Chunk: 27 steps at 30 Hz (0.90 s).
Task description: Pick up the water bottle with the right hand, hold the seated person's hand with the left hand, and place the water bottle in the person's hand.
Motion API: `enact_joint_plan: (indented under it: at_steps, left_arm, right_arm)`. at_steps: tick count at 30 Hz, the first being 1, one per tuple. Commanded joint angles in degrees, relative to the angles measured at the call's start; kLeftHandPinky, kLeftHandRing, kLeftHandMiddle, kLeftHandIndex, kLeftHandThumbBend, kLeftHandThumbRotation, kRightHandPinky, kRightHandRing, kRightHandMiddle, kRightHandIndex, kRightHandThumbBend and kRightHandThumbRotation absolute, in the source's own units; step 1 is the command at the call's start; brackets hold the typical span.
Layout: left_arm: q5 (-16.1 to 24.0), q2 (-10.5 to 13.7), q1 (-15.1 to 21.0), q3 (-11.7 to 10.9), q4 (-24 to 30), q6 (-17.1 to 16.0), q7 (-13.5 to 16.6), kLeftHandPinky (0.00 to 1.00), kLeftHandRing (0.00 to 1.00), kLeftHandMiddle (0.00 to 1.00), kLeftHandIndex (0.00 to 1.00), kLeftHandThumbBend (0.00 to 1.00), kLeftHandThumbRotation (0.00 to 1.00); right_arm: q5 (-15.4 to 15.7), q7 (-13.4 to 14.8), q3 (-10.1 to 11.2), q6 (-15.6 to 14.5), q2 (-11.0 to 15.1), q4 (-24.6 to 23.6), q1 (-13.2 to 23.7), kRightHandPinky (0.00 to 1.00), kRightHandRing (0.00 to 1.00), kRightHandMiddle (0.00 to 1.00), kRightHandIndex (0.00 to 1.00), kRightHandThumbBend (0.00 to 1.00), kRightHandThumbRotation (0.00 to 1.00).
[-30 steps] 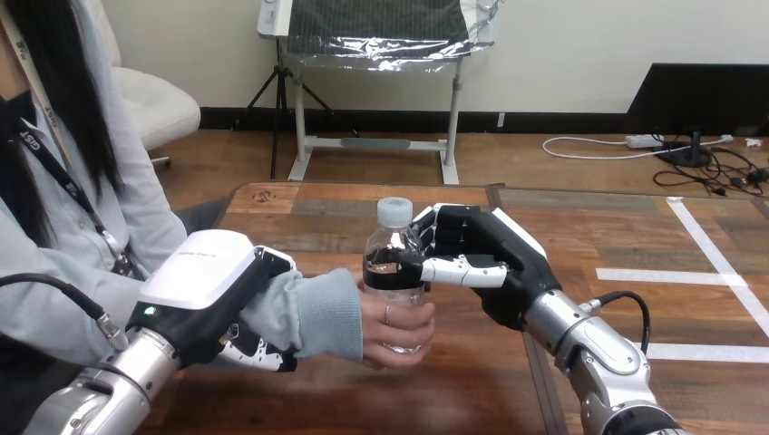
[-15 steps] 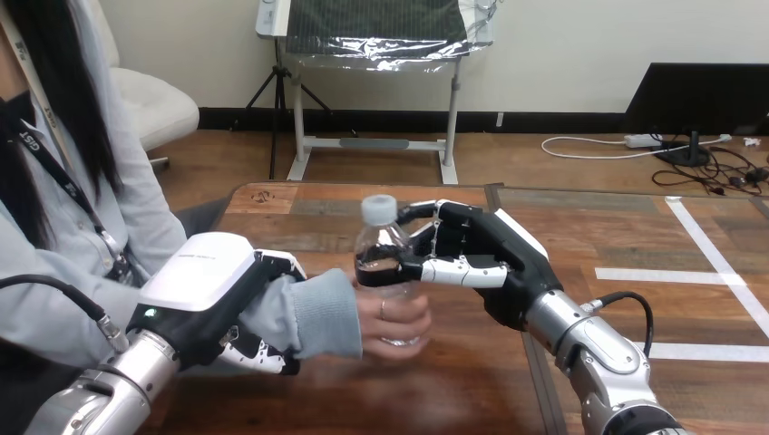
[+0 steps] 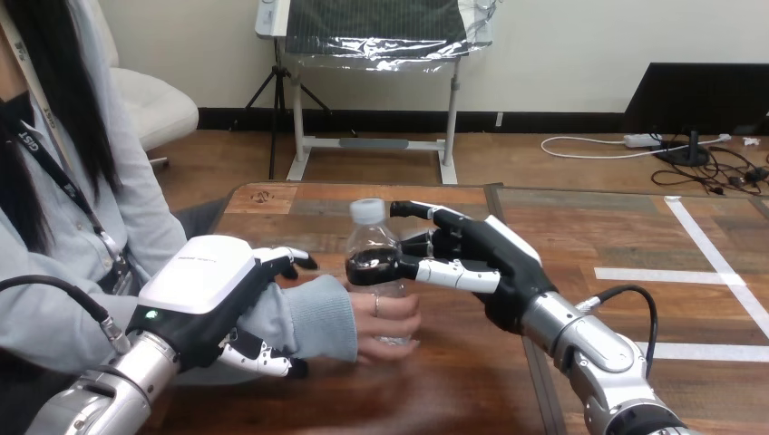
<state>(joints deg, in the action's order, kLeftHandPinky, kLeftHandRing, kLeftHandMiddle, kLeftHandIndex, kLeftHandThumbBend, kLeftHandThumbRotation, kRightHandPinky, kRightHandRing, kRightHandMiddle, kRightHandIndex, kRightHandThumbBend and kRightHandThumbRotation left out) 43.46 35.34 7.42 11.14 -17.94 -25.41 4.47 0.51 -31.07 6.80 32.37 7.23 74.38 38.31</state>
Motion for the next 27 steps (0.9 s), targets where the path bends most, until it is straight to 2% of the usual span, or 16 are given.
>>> enact_joint_plan:
  at_steps: [1, 13, 24, 27]
  left_arm:
    - [0.44, 0.04, 3.04, 0.35, 0.91, 0.32, 1.41, 0.79, 0.83, 0.86, 0.89, 1.00, 0.39]
    - [1.43, 0.08, 2.14, 0.66, 1.24, 0.98, 1.92, 0.85, 0.93, 0.96, 0.97, 1.00, 0.53]
    - [0.82, -0.62, 1.22, 0.88, -0.43, -0.24, 3.93, 0.89, 0.98, 1.00, 1.00, 1.00, 0.56]
    - [1.38, -0.55, 0.70, 1.15, 0.25, 0.54, 4.02, 0.91, 0.99, 1.00, 1.00, 1.00, 0.58]
  right_arm:
    - [1.00, 1.02, -1.09, 2.10, 0.11, -1.87, 3.56, 0.89, 0.91, 0.90, 0.97, 1.00, 0.62]
    - [0.40, 0.42, -0.31, 1.27, 0.53, -1.66, 3.50, 0.95, 0.98, 0.96, 1.00, 1.00, 0.75]
    - [1.32, 2.67, -0.50, 1.86, 1.32, -1.67, 3.06, 0.95, 0.97, 0.96, 1.00, 1.00, 0.81]
    - [1.12, 2.39, -0.34, 2.15, 1.50, -1.63, 2.94, 0.94, 0.97, 0.96, 1.00, 1.00, 0.81]
